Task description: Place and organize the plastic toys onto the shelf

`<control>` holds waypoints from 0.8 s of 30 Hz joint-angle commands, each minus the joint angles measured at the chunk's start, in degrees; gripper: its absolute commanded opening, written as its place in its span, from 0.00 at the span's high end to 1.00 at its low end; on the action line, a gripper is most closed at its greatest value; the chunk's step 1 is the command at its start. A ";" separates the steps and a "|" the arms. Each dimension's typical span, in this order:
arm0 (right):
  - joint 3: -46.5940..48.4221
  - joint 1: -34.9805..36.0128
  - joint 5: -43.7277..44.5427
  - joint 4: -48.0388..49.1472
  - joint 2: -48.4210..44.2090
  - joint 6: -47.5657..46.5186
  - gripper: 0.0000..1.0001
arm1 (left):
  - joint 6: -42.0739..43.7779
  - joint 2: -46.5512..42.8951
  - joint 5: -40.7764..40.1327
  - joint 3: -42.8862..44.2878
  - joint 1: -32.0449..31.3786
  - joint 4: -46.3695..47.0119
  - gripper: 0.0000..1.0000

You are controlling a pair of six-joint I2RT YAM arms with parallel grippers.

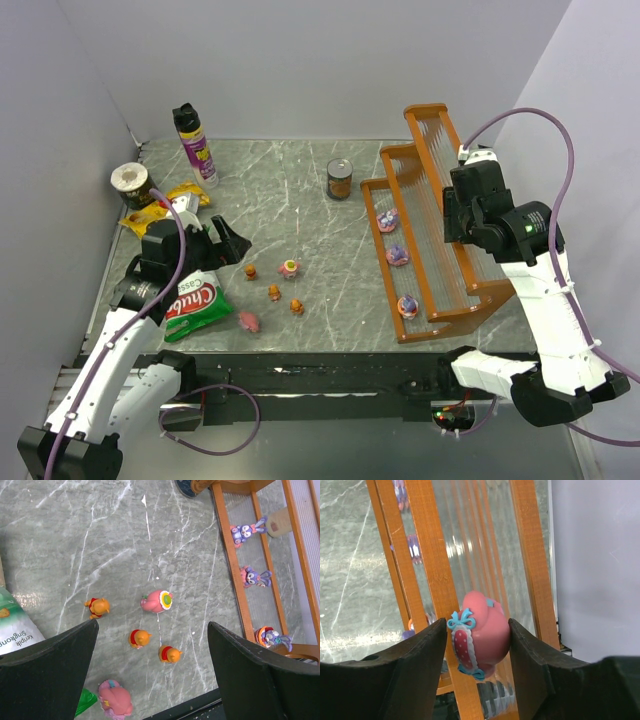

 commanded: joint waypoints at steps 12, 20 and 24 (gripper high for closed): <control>0.09 -0.20 2.00 -8.28 -2.45 1.60 0.69 | 0.79 0.20 0.79 -0.24 0.31 1.66 0.04; -1.84 -0.20 -0.10 -6.88 -6.05 -0.16 0.75 | 0.61 0.11 0.62 -0.33 0.31 1.66 0.04; -2.89 -0.20 -0.99 -6.53 -7.28 -1.12 0.75 | 0.52 -0.06 0.18 -0.33 0.31 1.57 0.04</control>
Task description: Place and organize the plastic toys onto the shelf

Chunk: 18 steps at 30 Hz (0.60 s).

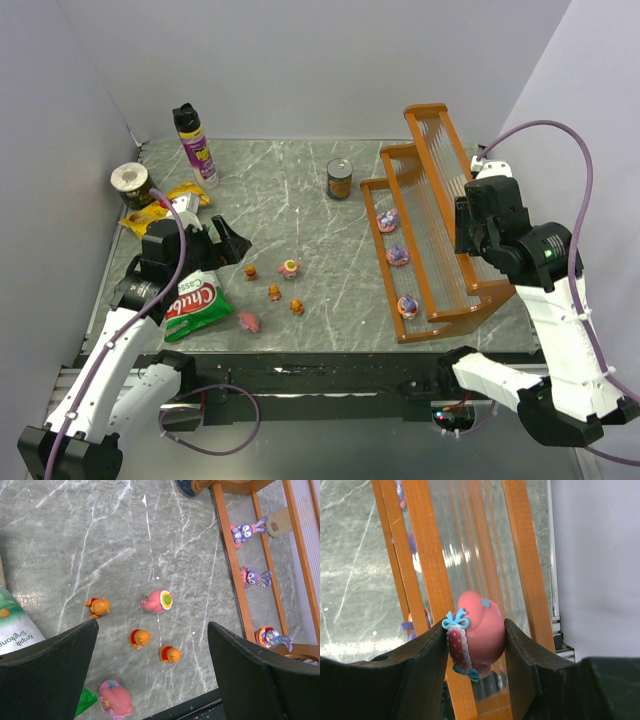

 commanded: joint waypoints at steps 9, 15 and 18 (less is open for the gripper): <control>-2.60 -0.18 -1.17 -5.72 -2.15 -1.59 0.71 | 0.63 -0.28 0.18 -0.33 0.23 1.51 0.04; -2.16 -0.18 -0.11 -6.24 -1.80 -0.80 0.67 | 0.63 -0.19 0.09 -0.33 0.31 1.51 0.04; -2.16 -0.18 -0.11 -6.33 -2.15 -0.80 0.64 | 0.63 0.07 0.18 -0.24 0.31 1.59 0.04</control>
